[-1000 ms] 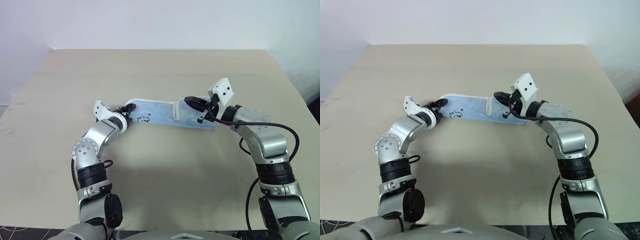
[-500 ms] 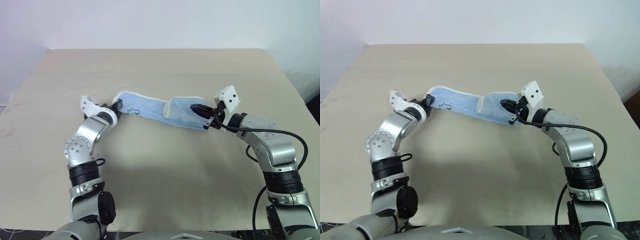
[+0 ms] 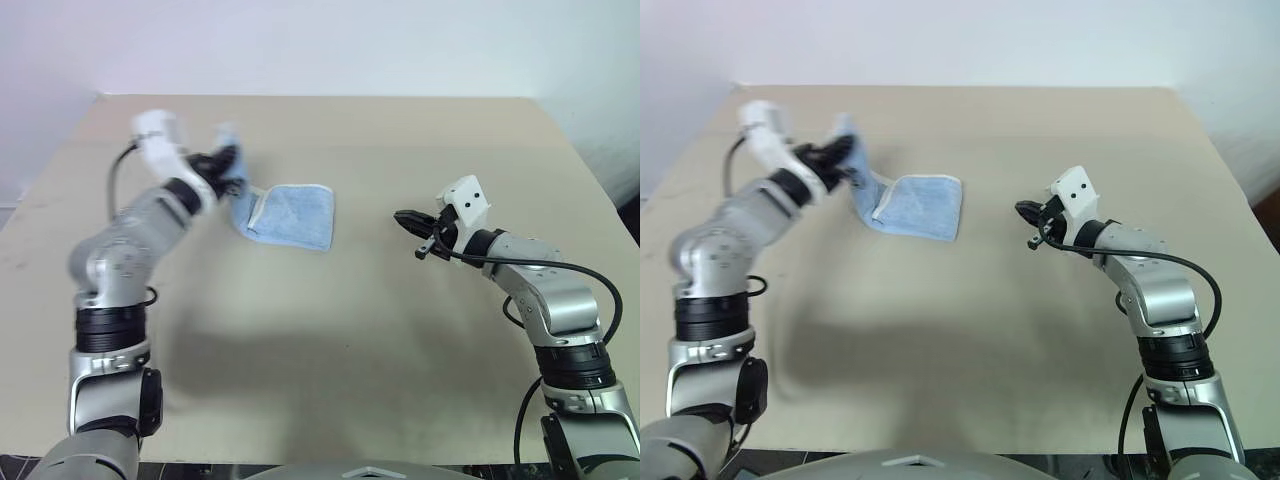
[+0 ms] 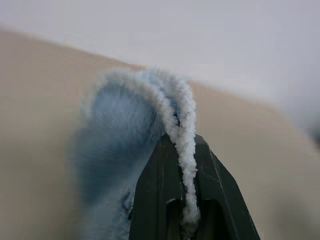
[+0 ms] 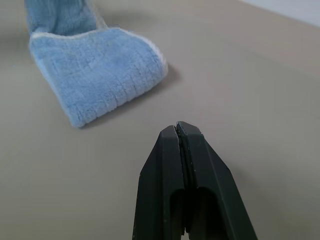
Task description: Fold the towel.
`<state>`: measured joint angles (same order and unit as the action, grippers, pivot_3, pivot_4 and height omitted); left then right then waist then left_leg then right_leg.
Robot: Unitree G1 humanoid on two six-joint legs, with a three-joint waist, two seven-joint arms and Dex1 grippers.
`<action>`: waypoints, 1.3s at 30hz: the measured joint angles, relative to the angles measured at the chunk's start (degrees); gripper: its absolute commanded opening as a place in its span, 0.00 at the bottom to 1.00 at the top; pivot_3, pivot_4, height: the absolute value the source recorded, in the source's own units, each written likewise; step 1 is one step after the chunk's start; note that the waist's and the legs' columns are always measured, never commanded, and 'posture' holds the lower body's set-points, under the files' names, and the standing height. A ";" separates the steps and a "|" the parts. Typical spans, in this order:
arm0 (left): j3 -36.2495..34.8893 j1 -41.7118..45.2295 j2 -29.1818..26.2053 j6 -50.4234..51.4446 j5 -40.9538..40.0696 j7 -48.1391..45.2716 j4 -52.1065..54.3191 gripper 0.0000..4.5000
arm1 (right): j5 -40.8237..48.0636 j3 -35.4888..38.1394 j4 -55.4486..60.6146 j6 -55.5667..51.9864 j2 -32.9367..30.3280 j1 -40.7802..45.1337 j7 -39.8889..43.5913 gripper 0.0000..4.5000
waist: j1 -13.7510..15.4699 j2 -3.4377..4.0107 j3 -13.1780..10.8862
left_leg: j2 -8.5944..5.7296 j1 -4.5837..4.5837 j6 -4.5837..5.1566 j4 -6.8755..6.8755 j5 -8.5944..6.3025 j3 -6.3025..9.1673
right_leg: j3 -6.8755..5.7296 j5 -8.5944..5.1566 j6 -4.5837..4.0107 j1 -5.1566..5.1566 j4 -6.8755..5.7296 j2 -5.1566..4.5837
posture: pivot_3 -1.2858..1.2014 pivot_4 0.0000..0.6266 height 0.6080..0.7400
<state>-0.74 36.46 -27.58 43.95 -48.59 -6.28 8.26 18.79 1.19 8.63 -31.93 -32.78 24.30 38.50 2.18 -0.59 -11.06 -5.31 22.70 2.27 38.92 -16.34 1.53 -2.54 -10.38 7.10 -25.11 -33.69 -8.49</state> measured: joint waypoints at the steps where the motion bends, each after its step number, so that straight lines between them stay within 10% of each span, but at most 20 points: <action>1: 4.65 0.04 0.01 0.25 2.71 -2.35 0.61 0.01 | -0.03 0.00 0.00 0.05 0.00 0.28 -0.11 0.00 | -0.25 0.00 0.00 | 0.02 0.00 -0.03 -0.08 0.02 -0.04 | 0.06 0.00 0.00 -0.06 0.04 0.04 | 0.52 0.24 0.91; 8: 13.58 0.17 2.04 1.84 14.09 -6.67 -2.23 0.05 | -0.46 0.08 0.27 0.06 0.00 -0.68 -1.23 0.00 | -1.43 0.00 -0.02 | 0.24 0.31 -0.13 -0.21 0.26 0.07 | 0.04 0.01 -0.01 -0.41 0.04 0.27 | 0.52 0.24 0.91; 21: 2.28 -0.91 8.29 4.12 11.40 -12.05 -0.91 0.99 | -0.41 -0.15 2.39 -0.31 0.56 -1.95 -2.67 0.00 | -1.53 0.00 -0.02 | 0.23 0.40 0.05 -0.10 0.16 0.12 | 0.03 0.01 -0.01 -0.44 0.06 0.25 | 0.52 0.24 0.91; 29: -7.40 -4.68 2.07 2.66 8.00 -16.03 4.12 0.95 | 0.56 -1.22 1.48 -1.30 4.49 5.14 -2.68 0.00 | -1.50 0.01 -0.02 | 0.26 0.31 0.09 -0.07 0.14 0.12 | 0.03 0.02 -0.02 -0.41 -0.03 0.30 | 0.52 0.24 0.91; 39: -1.66 -3.77 -2.05 -9.90 24.86 -19.67 -10.36 0.23 | -0.72 -8.20 -13.42 -0.77 18.70 17.75 -3.50 0.00 | -1.57 0.01 -0.02 | 0.20 0.41 -0.21 -0.02 0.32 0.11 | 0.05 0.03 -0.05 -0.54 -0.33 0.27 | 0.52 0.24 0.91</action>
<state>-2.41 32.69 -29.63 34.05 -23.73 -25.95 -2.09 18.08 -7.00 -4.79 -32.70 -14.08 42.04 35.01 0.61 -0.58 -11.09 -5.11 23.12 2.05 38.90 -16.02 1.64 -2.49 -10.35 7.04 -25.65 -34.02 -8.21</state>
